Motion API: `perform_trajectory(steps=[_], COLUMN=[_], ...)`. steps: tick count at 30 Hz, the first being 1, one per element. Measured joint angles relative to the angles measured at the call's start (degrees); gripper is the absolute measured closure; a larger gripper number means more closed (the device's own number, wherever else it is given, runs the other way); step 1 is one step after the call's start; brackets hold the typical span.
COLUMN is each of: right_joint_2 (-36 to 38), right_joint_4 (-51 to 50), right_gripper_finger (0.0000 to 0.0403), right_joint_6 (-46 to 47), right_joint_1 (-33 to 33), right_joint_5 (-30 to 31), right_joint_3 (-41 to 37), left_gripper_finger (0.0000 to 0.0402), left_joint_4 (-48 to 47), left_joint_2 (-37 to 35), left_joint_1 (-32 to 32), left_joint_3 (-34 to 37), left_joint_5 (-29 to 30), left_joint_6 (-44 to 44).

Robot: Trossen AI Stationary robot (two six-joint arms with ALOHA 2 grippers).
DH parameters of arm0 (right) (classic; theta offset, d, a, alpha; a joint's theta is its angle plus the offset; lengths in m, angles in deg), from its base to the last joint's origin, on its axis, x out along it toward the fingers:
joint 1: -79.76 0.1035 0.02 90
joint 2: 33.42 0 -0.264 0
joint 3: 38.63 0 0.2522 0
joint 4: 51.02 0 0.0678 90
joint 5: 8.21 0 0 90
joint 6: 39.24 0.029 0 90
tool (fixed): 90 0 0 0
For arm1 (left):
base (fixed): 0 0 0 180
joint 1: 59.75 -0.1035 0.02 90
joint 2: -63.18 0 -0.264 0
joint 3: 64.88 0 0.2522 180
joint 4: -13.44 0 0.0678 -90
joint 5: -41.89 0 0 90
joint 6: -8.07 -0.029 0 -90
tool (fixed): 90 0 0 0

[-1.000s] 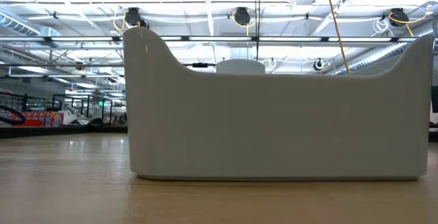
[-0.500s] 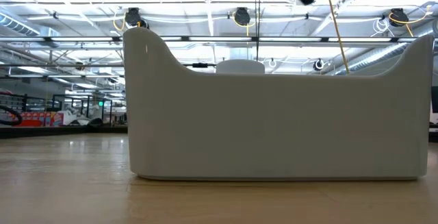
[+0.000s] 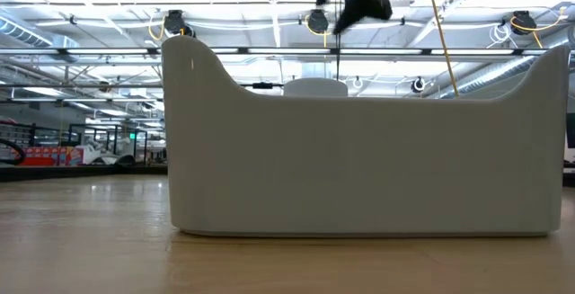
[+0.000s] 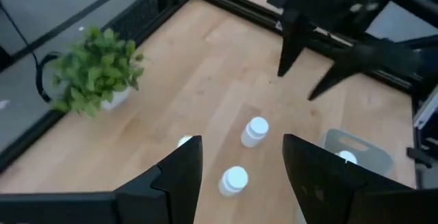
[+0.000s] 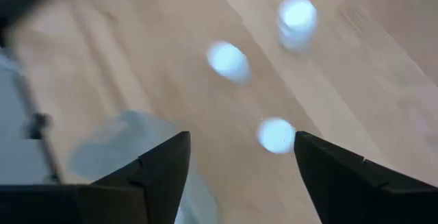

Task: Pick and place pill bottles into a basket
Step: Put the white medicine bottle into the gray bin

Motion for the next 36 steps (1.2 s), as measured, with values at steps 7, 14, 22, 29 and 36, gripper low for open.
perform_trajectory(steps=[7, 14, 22, 29, 36], right_joint_2=[-7.27, -11.21, -14.94, -16.73, -16.71], right_joint_4=[-6.65, -6.72, -6.84, -6.9, -4.52], right_gripper_finger=[0.0161, 0.0174, 0.0177, 0.0159, 0.0102], right_joint_6=[1.77, 2.16, 1.4, 1.42, 1.88], right_joint_1=[-3.37, -6.56, -6.73, -6.46, -5.92], right_joint_5=[-0.42, -5.92, -7.72, -7.72, -7.64], right_joint_3=[1.01, 1.06, 1.06, 1.06, 1.06], left_gripper_finger=[0.0192, 0.0192, 0.0192, 0.0192, 0.0192], left_joint_4=[10.65, 14.84, 15.55, 18.21, 18.4], left_joint_2=[-8.01, -9.89, -9.87, -9.87, -9.87], left_joint_1=[-2.37, -2.56, -2.55, -2.54, -2.56], left_joint_3=[16.04, 24.48, 26.32, 26.32, 26.32], left_joint_5=[-0.87, -1.19, -2.34, -2.36, -2.34], left_joint_6=[5.84, 11.19, 12.92, 11.82, 11.01])
